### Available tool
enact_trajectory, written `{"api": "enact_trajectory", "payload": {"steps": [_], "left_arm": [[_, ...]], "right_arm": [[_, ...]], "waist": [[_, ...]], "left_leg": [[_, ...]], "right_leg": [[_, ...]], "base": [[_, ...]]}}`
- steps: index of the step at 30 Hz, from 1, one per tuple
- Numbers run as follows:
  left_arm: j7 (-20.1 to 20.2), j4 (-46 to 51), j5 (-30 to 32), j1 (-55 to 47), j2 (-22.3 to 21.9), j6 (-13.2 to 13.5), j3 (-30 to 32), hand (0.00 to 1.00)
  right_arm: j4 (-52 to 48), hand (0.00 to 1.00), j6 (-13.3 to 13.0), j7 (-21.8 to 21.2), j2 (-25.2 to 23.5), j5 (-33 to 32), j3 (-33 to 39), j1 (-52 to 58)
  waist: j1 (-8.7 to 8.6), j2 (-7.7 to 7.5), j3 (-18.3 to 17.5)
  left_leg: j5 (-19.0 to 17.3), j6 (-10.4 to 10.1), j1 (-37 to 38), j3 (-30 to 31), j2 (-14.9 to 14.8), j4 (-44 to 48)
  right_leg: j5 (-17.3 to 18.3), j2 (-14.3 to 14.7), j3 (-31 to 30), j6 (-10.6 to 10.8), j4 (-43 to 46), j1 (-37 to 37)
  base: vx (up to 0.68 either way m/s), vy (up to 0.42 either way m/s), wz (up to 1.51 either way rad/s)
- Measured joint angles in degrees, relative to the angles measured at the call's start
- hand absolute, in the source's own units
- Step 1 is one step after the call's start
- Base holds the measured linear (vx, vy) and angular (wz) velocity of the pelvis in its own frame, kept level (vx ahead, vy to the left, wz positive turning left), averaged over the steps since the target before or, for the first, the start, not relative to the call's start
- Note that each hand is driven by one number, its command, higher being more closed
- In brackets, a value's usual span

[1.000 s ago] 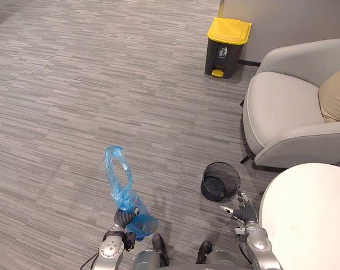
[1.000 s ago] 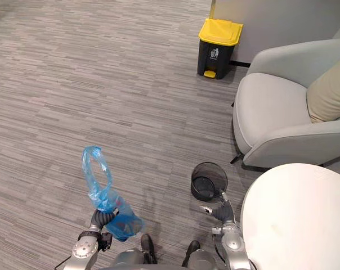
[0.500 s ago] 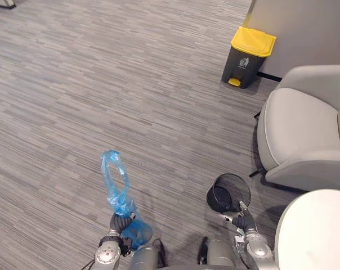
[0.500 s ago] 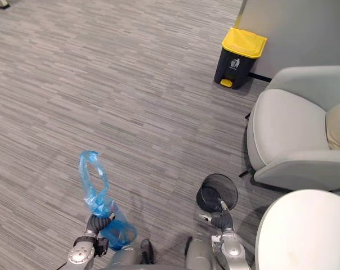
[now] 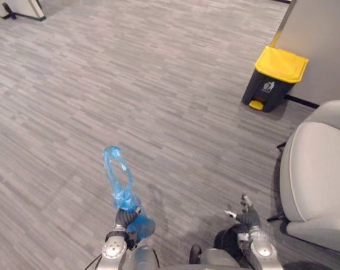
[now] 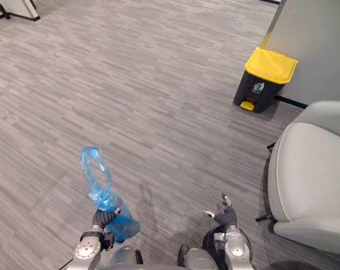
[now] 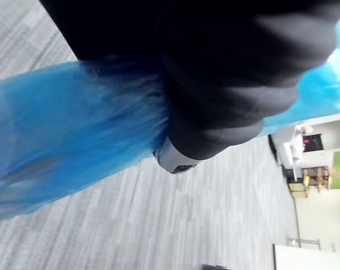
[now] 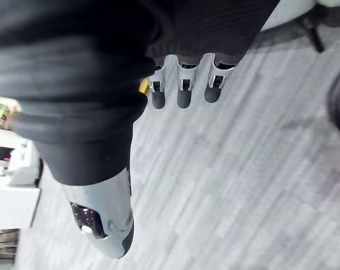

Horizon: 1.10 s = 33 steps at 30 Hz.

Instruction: Gather rubbish on tea table into small bin, then transfer packed bag to large trash can.

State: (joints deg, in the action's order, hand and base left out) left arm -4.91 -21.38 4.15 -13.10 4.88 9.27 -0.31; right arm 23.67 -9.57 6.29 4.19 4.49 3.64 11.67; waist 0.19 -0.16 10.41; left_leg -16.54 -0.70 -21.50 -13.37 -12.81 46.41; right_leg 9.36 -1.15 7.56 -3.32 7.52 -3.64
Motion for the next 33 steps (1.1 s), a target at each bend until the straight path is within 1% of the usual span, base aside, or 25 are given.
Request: {"api": "enact_trajectory", "payload": {"steps": [1, 2, 3, 4, 5, 7, 9, 10, 11, 12, 13, 14, 15, 16, 18, 19, 20, 21, 22, 26, 28, 30, 31, 32, 33], "left_arm": [[0.1, -0.1, 0.0, 0.1, -0.1, 0.0, -0.1, 1.00], [0.2, -0.1, 0.0, 0.2, -0.3, 0.0, -0.2, 1.00], [0.4, -0.3, 0.0, 0.0, -0.6, 0.0, -0.2, 1.00], [0.7, -0.8, 0.0, -0.8, -0.9, 0.0, 0.0, 1.00], [0.9, -2.3, 0.0, -0.2, -0.5, -0.2, 0.2, 1.00], [1.0, -2.3, 0.1, 0.6, -0.1, -0.3, 0.5, 1.00], [1.0, -2.2, 0.1, 0.2, 0.0, -0.4, 0.5, 1.00], [1.0, -2.2, 0.1, -0.4, 0.0, -0.4, 0.5, 1.00], [1.0, -2.2, 0.1, -1.0, 0.3, -0.5, 0.2, 1.00], [1.0, -2.3, 0.1, -1.2, 0.6, -0.6, -0.2, 1.00], [0.9, -2.3, 0.1, -1.4, 1.2, -0.8, -0.4, 1.00], [0.7, -2.3, 0.0, -1.5, 1.6, -1.1, -0.5, 1.00], [0.6, -2.3, 0.0, -1.6, 1.7, -1.2, -0.5, 1.00], [0.1, -2.3, 0.0, -1.5, 2.4, -1.3, -0.5, 1.00], [-0.3, -2.5, 0.0, -0.7, 2.9, -1.3, -0.1, 1.00], [-0.4, -3.3, 0.0, 0.2, 3.2, -1.3, 0.3, 1.00], [-0.4, -3.9, 0.0, 0.8, 3.4, -1.3, 0.4, 1.00], [-0.4, -4.2, 0.0, 0.9, 4.3, -1.3, 0.8, 1.00], [-0.3, -5.7, 0.0, 1.5, 3.4, -1.4, 0.7, 1.00], [-0.2, -6.3, 0.1, 4.2, 2.2, -1.3, 0.7, 1.00], [-0.2, -6.3, 0.1, 3.8, 1.0, -1.2, 0.8, 1.00], [-0.1, -6.2, 0.1, 2.9, 0.1, -1.0, 0.7, 1.00], [-0.1, -6.2, 0.0, 2.5, -0.3, -1.1, 0.6, 1.00], [-0.1, -6.1, 0.0, 2.4, -0.4, -1.1, 0.5, 1.00], [-0.1, -6.0, 0.0, 2.1, -0.4, -1.1, 0.5, 1.00]], "right_arm": [[0.3, 0.00, 0.0, 0.1, -0.4, 0.0, 0.4, -0.2], [0.6, 0.00, 0.0, 0.1, -0.4, 0.0, 1.1, -0.2], [1.7, 0.00, 0.0, 0.1, -0.2, 0.0, 1.4, -0.2], [3.4, 0.00, 0.1, 0.1, 0.3, 0.0, 1.6, -0.2], [5.4, 0.00, 0.8, 0.1, -0.9, 0.0, 1.2, -1.2], [5.4, 0.00, 0.9, 0.0, -1.5, 0.0, 1.0, -1.0], [5.5, 0.00, 0.9, 0.0, -1.5, 0.0, 1.0, -1.2], [5.8, 0.00, 0.9, 0.0, -1.6, 0.1, 0.9, -1.6], [6.6, 0.00, 0.9, 0.0, -1.6, 0.2, 0.9, -2.4], [7.0, 0.00, 0.9, 0.0, -1.6, 0.2, 0.9, -2.7], [7.9, 0.00, 1.0, 0.0, -1.5, 0.4, 0.9, -2.8], [8.9, 0.00, 1.1, 0.0, -1.5, 0.6, 0.8, -2.8], [9.3, 0.00, 1.1, 0.0, -1.5, 0.6, 0.8, -2.8], [9.3, 0.00, 1.1, 0.0, -1.5, 0.6, 0.8, -2.8], [9.7, 0.00, 1.2, 0.1, -0.8, 0.7, 0.8, -3.2], [11.0, 0.00, 1.2, 0.1, -0.3, 0.7, 0.8, -4.1], [11.4, 0.00, 1.2, 0.1, 0.0, 0.7, 0.7, -4.2], [11.6, 0.00, 1.2, 0.3, 0.6, 0.7, 0.0, -3.4], [12.5, 0.00, 1.4, 0.3, 2.0, 0.9, -0.1, -4.5], [12.5, 0.00, 1.4, 0.2, 2.6, 0.9, 2.1, -5.3], [12.1, 0.00, 1.4, 0.3, 2.7, 0.9, 2.0, -4.3], [10.6, 0.00, 1.3, 0.3, 2.4, 0.8, 2.0, -4.1], [9.4, 0.00, 1.3, 0.6, 2.1, 0.6, 2.0, -4.1], [8.7, 0.00, 1.2, 1.0, 1.6, 0.6, 2.0, -4.1], [8.7, 0.00, 1.2, 1.1, 1.5, 0.6, 2.0, -4.1]], "waist": [[0.33, -0.65, 0.4], [0.47, -0.60, 0.5], [0.63, 0.40, 0.3], [0.89, 1.96, 0.0], [0.46, 0.35, -0.5], [0.53, -1.41, -1.2], [0.49, -1.50, -1.3], [0.53, -1.56, -1.3], [0.26, -1.52, -1.3], [-0.20, -1.61, -1.3], [-1.38, -1.55, -1.3], [-1.99, -1.56, -1.3], [-2.15, -1.42, -1.2], [-2.68, -0.81, -0.8], [-3.22, -0.54, -0.7], [-3.34, -0.12, -0.4], [-3.44, -0.04, -0.4], [-4.17, -1.04, -0.9], [-3.84, 2.24, -0.7], [-4.57, 2.90, -0.4], [-4.04, 2.95, 0.0], [-3.52, 2.98, 0.3], [-2.50, 2.89, 0.3], [-2.14, 1.94, 0.8], [-1.93, 2.01, 0.8]], "left_leg": [[0.8, -0.8, -1.4, 3.1, 2.7, -7.9], [1.9, -2.1, -1.7, 5.3, 3.9, -13.0], [5.3, -3.8, -0.7, 8.3, 4.8, -21.5], [15.9, -4.9, 0.6, 11.5, 4.0, -26.6], [12.6, -3.9, 0.5, 9.7, 5.5, -24.1], [8.7, -2.6, 0.5, 6.4, 6.6, -21.6], [4.8, -1.4, 2.4, 3.3, 7.1, -19.6], [3.0, -0.8, 5.1, 0.6, 7.2, -20.2], [1.8, -0.3, 8.0, -1.3, 7.5, -21.3], [1.4, 0.1, 9.4, -1.9, 7.9, -22.0], [0.5, 0.7, 12.0, -2.6, 8.0, -23.1], [-0.1, 0.5, 15.0, -3.3, 8.0, -25.0], [-0.2, 0.4, 16.6, -3.7, 7.9, -26.3], [0.0, -0.3, 19.4, -4.5, 7.6, -28.8], [0.2, -1.0, 22.9, -5.4, 6.6, -31.3], [0.2, -1.1, 24.7, -5.6, 5.3, -32.1], [0.1, -1.9, 25.6, -5.5, 4.8, -32.4], [-0.9, -4.8, 28.1, -5.0, 4.9, -33.0], [-0.7, -6.2, 29.0, -4.1, 1.9, -33.1], [6.5, -8.6, 28.9, -3.0, 1.7, -29.6], [14.2, -8.6, 24.9, 0.2, -0.4, -12.9], [11.3, -7.0, 19.8, 0.7, -2.5, 0.5], [7.3, -5.2, 16.0, 0.6, -3.2, 6.5], [5.3, -3.9, 12.3, 0.2, -2.9, 7.5], [4.7, -2.9, 10.8, 0.0, -2.7, 6.8]], "right_leg": [[1.7, -1.5, -1.7, 1.8, 0.4, -0.9], [2.5, -1.9, -2.5, 2.8, 0.7, -1.4], [3.8, -1.8, -3.8, 4.2, 1.1, -2.0], [6.4, -0.9, -6.5, 6.6, 1.8, -2.6], [7.1, -3.0, -8.3, 7.1, 2.9, -2.4], [7.6, -5.5, -11.1, 7.6, 5.5, -0.7], [7.5, -7.2, -14.0, 7.8, 9.8, 0.5], [6.9, -8.1, -15.6, 10.5, 16.3, 3.2], [5.2, -8.9, -15.5, 14.7, 25.9, 7.4], [4.6, -9.2, -15.2, 16.2, 30.8, 9.6], [4.9, -9.5, -12.7, 15.3, 38.5, 13.3], [6.1, -10.1, -7.6, 12.4, 42.9, 16.9], [6.9, -10.0, -5.1, 10.9, 43.7, 18.5], [8.4, -10.0, -0.1, 8.3, 43.2, 21.7], [8.9, -9.2, 6.8, 6.2, 37.7, 26.2], [7.5, -7.3, 10.6, 4.5, 30.2, 28.3], [5.3, -6.4, 11.9, 3.9, 25.5, 29.0], [-8.1, -4.4, 12.8, 1.1, 15.0, 28.0], [-9.5, -1.4, 13.6, -3.7, 14.4, 26.5], [-3.9, -1.8, 13.8, -3.0, 15.9, 24.2], [-2.5, -0.4, 13.1, -2.6, 11.1, 16.2], [-2.2, 0.9, 11.6, -2.9, 7.6, 11.7], [-1.5, 1.3, 10.0, -3.4, 6.0, 8.9], [-0.8, 1.5, 8.7, -3.1, 4.4, 6.5], [-0.7, 1.5, 7.9, -3.0, 3.7, 5.6]], "base": [[0.38, 0.274, -0.76], [0.33, 0.274, -0.66], [0.34, 0.333, -0.87], [0.34, 0.368, -0.93], [0.33, 0.354, -0.76], [0.32, 0.279, -0.62], [0.30, 0.257, -0.84], [0.32, 0.233, -0.98], [0.38, 0.239, -0.89], [0.39, 0.172, -0.54], [0.41, 0.097, -0.30], [0.37, 0.031, -0.28], [0.40, -0.020, -0.27], [0.34, -0.047, -0.16], [0.48, -0.111, -0.12], [0.52, -0.153, -0.08], [0.54, -0.173, 0.11], [0.65, -0.165, -0.03], [0.65, -0.162, -0.08], [0.44, -0.148, 0.04], [0.42, -0.129, -0.10], [0.27, -0.045, -0.44], [0.33, 0.004, -0.62], [0.34, 0.024, -0.60], [0.30, 0.051, -0.63]]}}
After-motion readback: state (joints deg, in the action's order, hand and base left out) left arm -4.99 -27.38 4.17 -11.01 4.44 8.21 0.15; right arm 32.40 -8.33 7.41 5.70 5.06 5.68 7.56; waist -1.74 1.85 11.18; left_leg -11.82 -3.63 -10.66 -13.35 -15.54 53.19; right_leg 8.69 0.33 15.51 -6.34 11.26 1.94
